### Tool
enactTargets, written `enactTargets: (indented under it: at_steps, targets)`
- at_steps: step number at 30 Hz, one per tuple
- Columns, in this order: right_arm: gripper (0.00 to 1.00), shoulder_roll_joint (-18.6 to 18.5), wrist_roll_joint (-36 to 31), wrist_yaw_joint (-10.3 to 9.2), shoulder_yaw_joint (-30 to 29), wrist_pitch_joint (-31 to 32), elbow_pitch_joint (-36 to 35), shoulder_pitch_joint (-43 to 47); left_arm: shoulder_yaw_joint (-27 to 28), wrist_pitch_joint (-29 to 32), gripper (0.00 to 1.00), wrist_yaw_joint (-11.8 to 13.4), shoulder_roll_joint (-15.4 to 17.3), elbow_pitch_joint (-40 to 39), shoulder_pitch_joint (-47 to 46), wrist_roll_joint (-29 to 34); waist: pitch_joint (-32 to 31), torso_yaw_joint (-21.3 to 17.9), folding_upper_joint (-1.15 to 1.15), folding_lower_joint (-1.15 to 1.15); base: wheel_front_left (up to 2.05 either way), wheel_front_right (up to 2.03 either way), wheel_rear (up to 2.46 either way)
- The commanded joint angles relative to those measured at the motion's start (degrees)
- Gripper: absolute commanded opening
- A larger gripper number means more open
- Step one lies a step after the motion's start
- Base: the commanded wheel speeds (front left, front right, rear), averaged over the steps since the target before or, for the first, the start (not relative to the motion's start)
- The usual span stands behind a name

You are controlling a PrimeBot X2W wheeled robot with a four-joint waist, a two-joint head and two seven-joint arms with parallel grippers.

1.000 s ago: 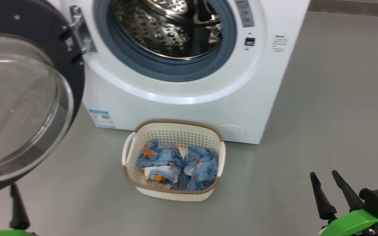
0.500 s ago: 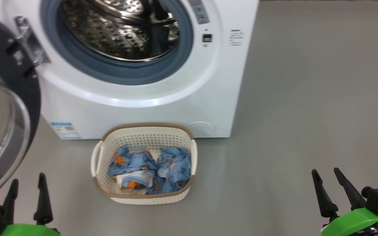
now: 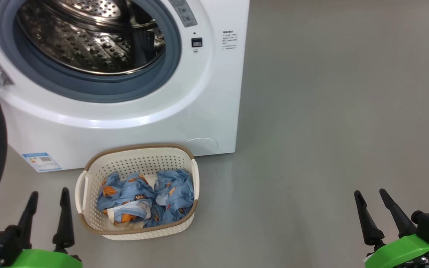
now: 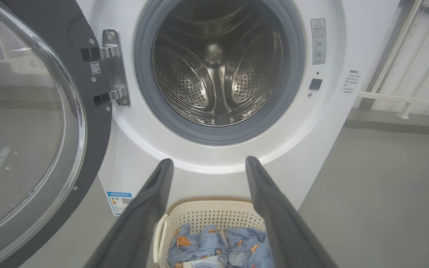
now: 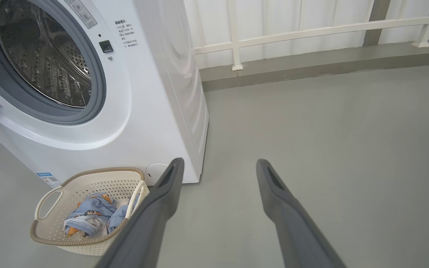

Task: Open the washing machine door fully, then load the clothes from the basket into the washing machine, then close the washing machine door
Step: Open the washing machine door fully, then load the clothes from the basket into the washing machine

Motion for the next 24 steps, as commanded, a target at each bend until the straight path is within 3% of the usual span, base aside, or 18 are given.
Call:
enactTargets:
  at_steps: [1, 24]
  targets:
    - [1.0, -0.5, 0.0, 0.09, 0.8, -0.7, -1.5, -1.2, 1.5, -0.4, 1.0, -0.1, 1.7, -1.6, -0.3, 0.0, 0.2, -0.5, 0.0, 0.0, 0.0, 0.0, 0.0]
    - [1.0, 0.0, -0.1, 0.09, 0.5, -0.7, -1.7, -1.4, -1.9, -0.4, 1.0, -0.1, 3.8, -0.8, 0.0, -3.0, 0.5, -0.8, 0.0, 0.0, 0.03, -0.1, 0.07]
